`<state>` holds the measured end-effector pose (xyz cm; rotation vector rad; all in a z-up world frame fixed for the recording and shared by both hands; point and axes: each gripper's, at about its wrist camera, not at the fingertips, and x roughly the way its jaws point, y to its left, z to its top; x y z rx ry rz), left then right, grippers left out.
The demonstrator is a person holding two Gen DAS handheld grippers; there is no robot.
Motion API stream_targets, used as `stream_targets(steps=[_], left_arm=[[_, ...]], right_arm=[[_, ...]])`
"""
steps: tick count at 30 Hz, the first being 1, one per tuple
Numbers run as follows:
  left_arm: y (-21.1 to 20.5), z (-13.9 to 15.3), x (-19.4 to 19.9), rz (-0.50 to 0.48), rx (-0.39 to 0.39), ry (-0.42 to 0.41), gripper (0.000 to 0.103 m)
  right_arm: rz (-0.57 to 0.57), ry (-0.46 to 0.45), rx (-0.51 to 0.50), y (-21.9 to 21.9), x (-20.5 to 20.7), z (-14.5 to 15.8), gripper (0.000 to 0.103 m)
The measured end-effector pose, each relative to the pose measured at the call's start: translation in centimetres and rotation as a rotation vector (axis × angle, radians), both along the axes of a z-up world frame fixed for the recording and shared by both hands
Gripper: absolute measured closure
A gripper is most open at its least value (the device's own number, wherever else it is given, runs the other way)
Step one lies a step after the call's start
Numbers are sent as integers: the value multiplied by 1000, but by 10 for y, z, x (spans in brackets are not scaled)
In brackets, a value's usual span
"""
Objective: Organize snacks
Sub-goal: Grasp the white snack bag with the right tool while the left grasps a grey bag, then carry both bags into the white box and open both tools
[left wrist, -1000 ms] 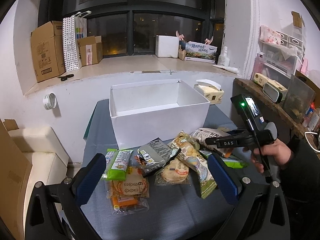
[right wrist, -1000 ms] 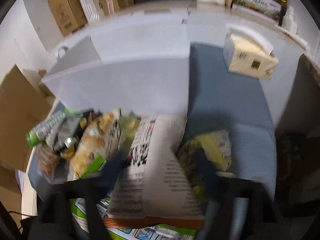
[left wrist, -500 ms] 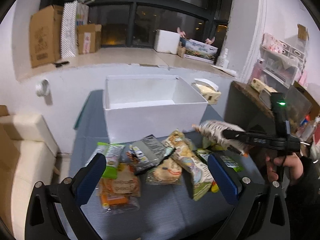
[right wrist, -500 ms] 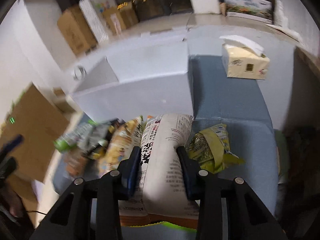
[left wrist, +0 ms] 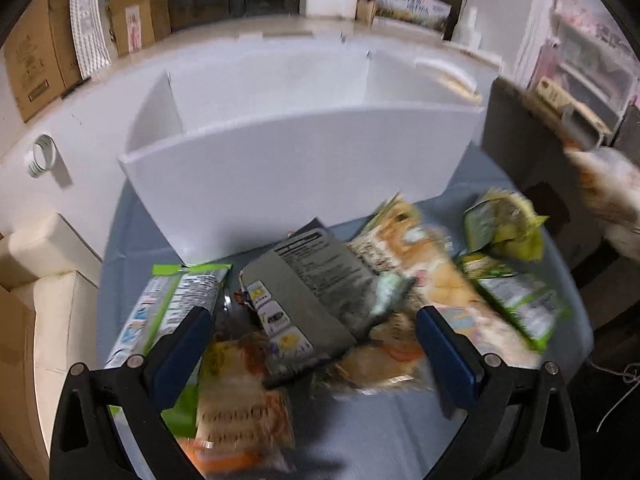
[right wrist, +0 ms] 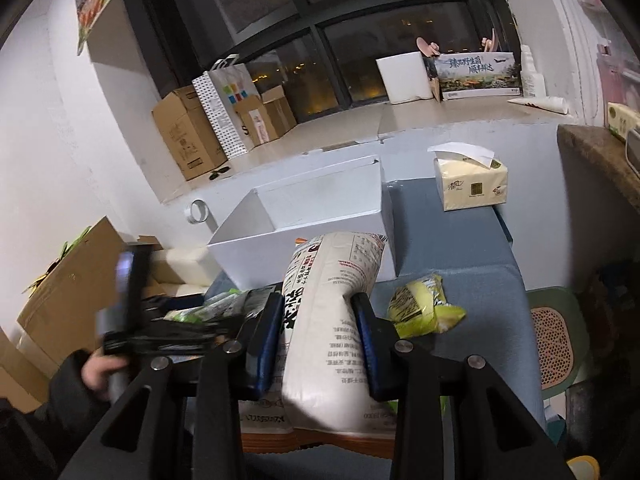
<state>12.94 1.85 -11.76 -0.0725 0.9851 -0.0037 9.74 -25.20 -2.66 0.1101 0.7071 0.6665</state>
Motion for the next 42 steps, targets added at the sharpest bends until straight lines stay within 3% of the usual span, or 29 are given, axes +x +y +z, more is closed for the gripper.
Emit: stream_targets(steps=[3,6,8,10,12,20,27,35,42], left_arm=[[6,-18,14,3,-36,46,0],[4,-27,20,-9,1,48,0],[1,-34,25,-16,38,60,12],[1,-37,27,-29,16,62,35],[1,-35,26,-20,40,54,44],[-11,2,-11,-2,79,-80,46],[-5,61,-39,31,80,-232,46],[23,103,-9,33,74,-285,46],[46,111,65,52,77,-249,46]], right_arm=[[10,9,-3,-3,-3,-3,65],[12,22,-8,-2,0,-7,65],[12,29,-8,-1,-1,-10,65],[20,33,-11,1,-2,-12,65],[28,34,-18,4,-3,-13,65],[37,40,-27,10,-5,-17,65],[42,26,-26,14,0,-15,67],[74,-58,-55,38,25,10,71],[86,-175,-89,79,88,53,71]])
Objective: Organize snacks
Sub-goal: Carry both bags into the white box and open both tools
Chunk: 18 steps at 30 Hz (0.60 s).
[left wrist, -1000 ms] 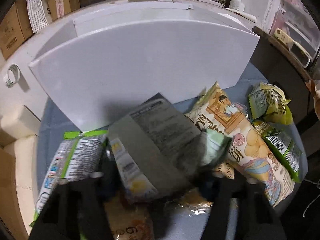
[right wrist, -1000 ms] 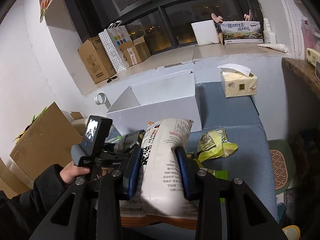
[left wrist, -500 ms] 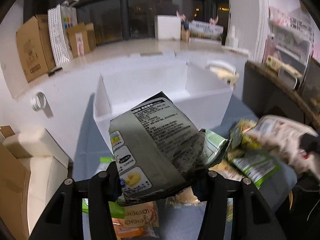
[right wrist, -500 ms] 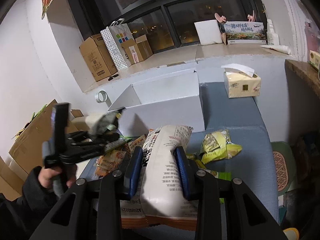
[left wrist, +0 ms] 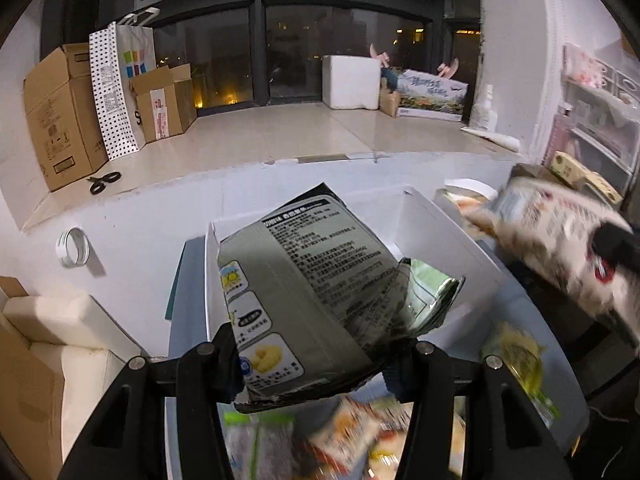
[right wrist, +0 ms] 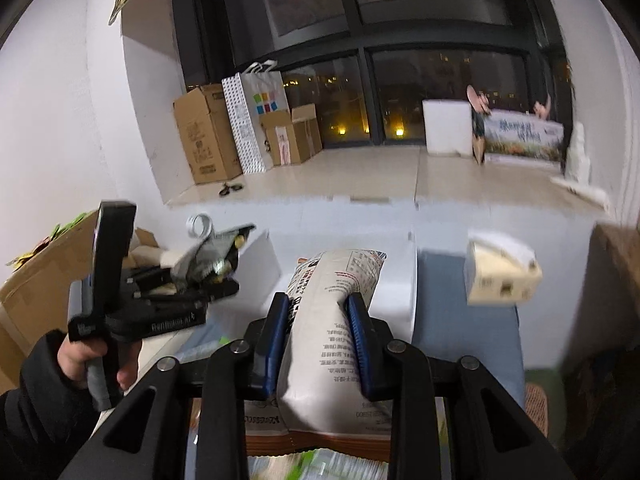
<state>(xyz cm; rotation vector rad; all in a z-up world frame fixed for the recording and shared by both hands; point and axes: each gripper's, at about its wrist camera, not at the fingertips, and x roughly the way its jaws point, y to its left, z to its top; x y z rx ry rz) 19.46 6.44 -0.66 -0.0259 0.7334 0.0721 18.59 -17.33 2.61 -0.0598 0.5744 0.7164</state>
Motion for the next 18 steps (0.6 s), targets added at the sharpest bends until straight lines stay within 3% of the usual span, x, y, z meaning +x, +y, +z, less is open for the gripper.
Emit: stream_targets(steps=[4,8,9,10,11,12,13,14,18], left_arm=[[15,-9,50,24,-4,59,46],[21,-28,77,16,-9,140,42],[22,-33,80,30,-7,159,34],[24,-36,81,38,-7,176,10],[25,-38,82,33,-17,187,0],[25,-39,78,24,-23,168,0],[25,-39,75,19,-27,162,0],[25,-38,72,22,-24,162,0],[21,-27,60,5,-6,114,0]], right_arm=[[-27,14,-25,33,59,4,71],[-46,106,-39,61,117,-20,71],[-45,138,-38,66,127,-28,70],[-46,180,-50,72,139,-39,68],[-55,196,-62,75,145,-44,59],[-76,221,-78,77,151,-51,45],[-89,242,-74,76,153,-55,15],[-96,262,-46,72,154,-58,2],[-111,249,15,54,146,-53,1]])
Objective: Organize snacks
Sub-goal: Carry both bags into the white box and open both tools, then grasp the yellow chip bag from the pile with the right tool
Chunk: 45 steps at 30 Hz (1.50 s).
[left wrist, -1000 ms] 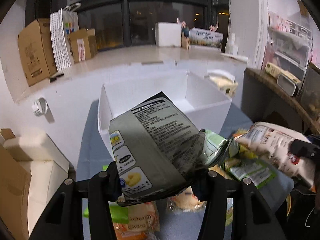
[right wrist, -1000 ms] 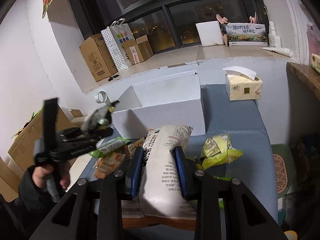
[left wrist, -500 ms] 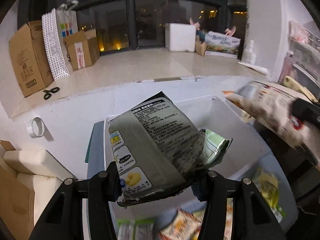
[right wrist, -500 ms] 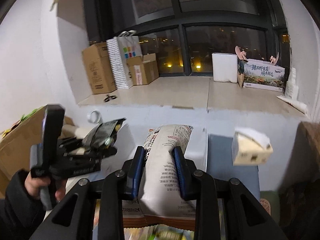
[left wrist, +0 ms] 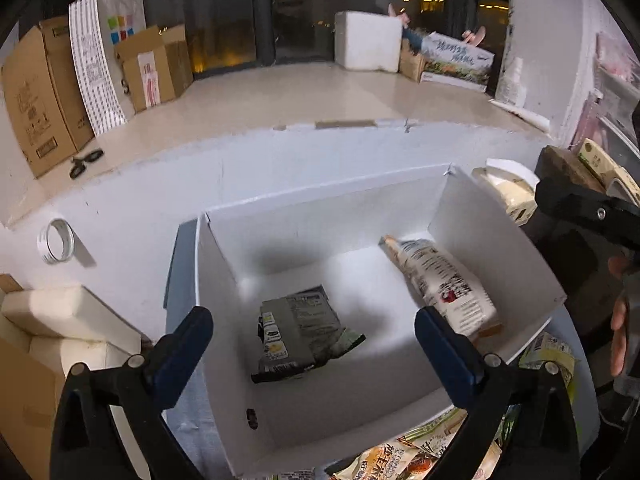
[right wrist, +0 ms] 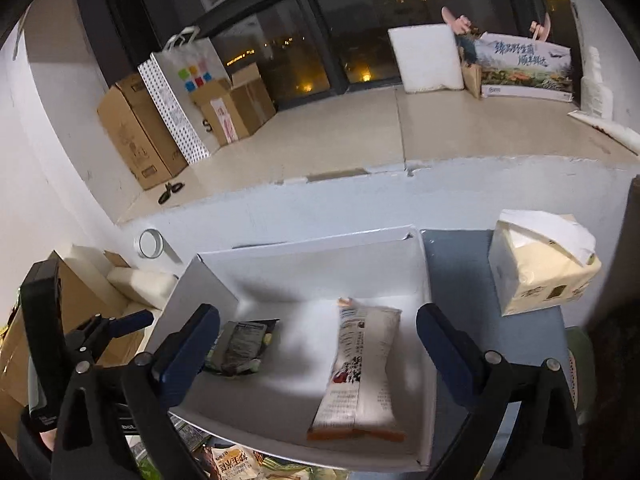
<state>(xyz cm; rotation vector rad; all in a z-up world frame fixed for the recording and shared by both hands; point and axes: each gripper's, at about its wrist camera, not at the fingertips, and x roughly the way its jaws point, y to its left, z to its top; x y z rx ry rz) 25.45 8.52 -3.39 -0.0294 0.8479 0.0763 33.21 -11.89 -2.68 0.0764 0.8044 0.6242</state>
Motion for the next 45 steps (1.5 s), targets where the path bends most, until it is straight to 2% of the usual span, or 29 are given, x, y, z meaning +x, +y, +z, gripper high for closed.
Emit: stream_targets(steps=[5,8,12,14,17,21,23,27,30,35,39,42,45], left_arm=[[-8,18,-21,-21,17,-82,0],[-16,27,-44,-53,-2,-101,0],[-30,39,-83,-83,35,-108,0],[-31,46,-104,-102,7,-106,0],[-32,53,-141,-131,-15,-150,0],[-30,48,-177,-115,-42,-164,0],[-31,40,-193,-60,-29,-178,0],[-36,19,-214,-41,-99,-161,0],[-44,9,-219,-45,-110,-164,0],[-58,3,-218,-63,-84,-157,0],[-63,-1,-214,-75,-108,-138,0],[-65,-4,-214,-79,-108,-130,0],[-66,-6,-213,-82,-113,-126,0]], right_arm=[[-17,-51,13,-12,-12,16,0],[-2,-115,3,-17,-26,29,0],[28,-243,37,-29,-58,45,0],[70,-244,55,-34,-73,49,0],[131,-211,87,-50,-100,50,0],[180,-164,47,-70,-145,36,0],[185,-172,22,-81,-171,24,0],[86,-165,-44,-104,-208,-7,0],[-6,-122,-64,-124,-222,-30,0],[-91,-31,-52,-155,-214,-56,0],[-71,-4,-96,-150,-201,-62,0],[-61,-49,-166,-140,-198,-70,0],[-56,-73,-194,-133,-187,-73,0]])
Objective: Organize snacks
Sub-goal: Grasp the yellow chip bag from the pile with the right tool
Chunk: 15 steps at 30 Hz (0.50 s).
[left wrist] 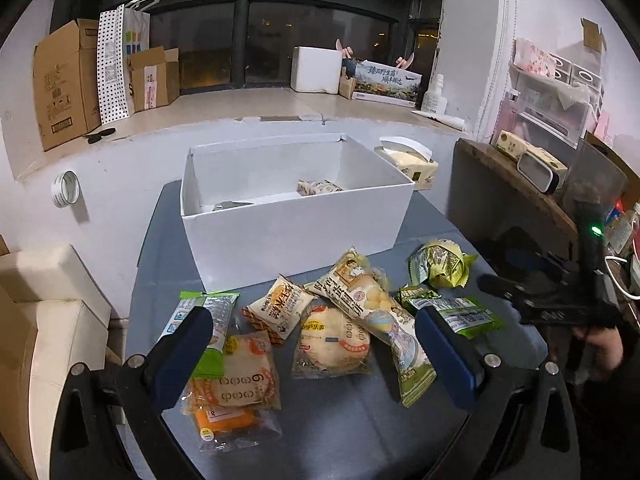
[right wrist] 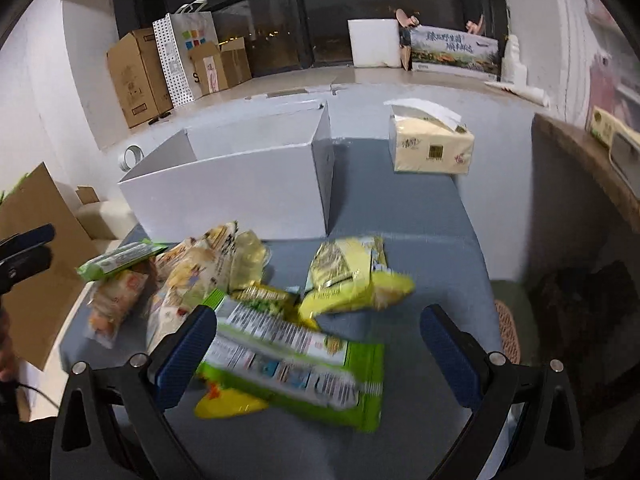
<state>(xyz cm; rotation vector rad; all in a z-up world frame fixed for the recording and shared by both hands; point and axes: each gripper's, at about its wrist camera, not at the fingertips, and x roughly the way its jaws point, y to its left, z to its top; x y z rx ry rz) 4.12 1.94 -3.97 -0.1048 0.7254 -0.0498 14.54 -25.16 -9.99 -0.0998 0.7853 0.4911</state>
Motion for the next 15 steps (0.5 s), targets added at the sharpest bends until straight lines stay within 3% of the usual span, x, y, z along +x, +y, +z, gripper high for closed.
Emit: stream_targets(steps=[7,15], left_arm=[[5,-3,0,15,3,11,0],[13,-6,-2,31,-6,19,0]], right_arm=[[8,8,-92,19,53,-14,0],[18,128,-132,32,96,-45,0]])
